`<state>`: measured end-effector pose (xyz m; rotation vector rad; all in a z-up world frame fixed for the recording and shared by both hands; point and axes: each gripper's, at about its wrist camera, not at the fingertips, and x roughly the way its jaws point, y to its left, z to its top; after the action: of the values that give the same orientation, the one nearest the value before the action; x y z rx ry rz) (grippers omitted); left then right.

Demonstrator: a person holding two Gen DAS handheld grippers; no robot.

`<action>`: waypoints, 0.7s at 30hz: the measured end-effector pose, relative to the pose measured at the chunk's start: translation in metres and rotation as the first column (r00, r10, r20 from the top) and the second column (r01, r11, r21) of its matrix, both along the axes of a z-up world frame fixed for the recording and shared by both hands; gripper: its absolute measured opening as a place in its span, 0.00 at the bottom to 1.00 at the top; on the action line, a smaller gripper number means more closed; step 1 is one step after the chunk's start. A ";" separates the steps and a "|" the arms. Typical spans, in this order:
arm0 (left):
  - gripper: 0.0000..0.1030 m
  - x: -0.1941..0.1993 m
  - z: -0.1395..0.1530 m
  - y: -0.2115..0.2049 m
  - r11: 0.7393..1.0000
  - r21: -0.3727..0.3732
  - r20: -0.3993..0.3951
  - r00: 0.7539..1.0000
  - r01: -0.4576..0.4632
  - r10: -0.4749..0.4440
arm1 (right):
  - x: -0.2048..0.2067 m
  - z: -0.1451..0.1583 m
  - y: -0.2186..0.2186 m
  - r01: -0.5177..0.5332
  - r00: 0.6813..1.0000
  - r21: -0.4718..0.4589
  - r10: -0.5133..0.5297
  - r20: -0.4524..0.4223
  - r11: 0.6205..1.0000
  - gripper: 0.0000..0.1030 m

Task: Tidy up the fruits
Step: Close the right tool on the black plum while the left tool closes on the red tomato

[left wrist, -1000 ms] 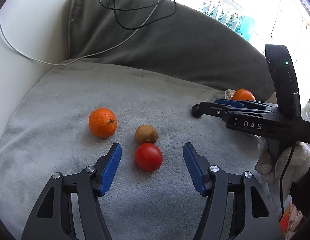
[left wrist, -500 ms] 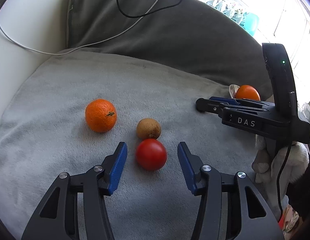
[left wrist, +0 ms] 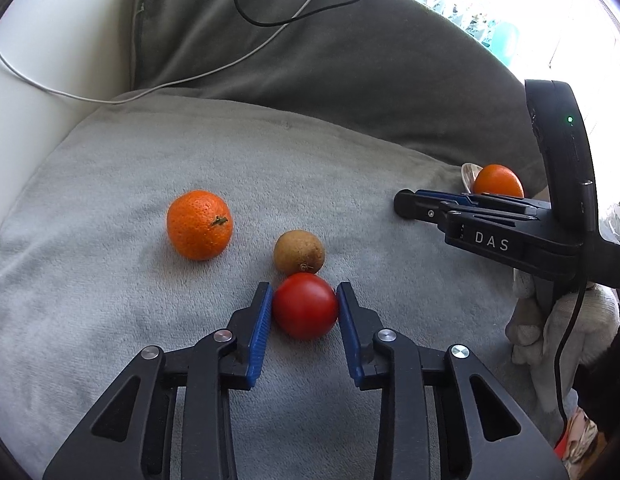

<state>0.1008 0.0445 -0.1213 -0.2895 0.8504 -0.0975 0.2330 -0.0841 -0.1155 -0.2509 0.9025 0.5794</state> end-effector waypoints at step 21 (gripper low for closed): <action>0.30 -0.018 0.019 -0.004 1.000 0.015 0.050 0.999 -0.005 0.004 | -0.019 0.027 -0.015 0.006 0.999 0.060 -0.008 0.037 0.998 0.25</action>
<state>0.0824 0.0406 -0.1020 -0.2743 0.8005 -0.0937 0.2138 -0.0995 -0.0888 -0.2041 0.8487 0.5924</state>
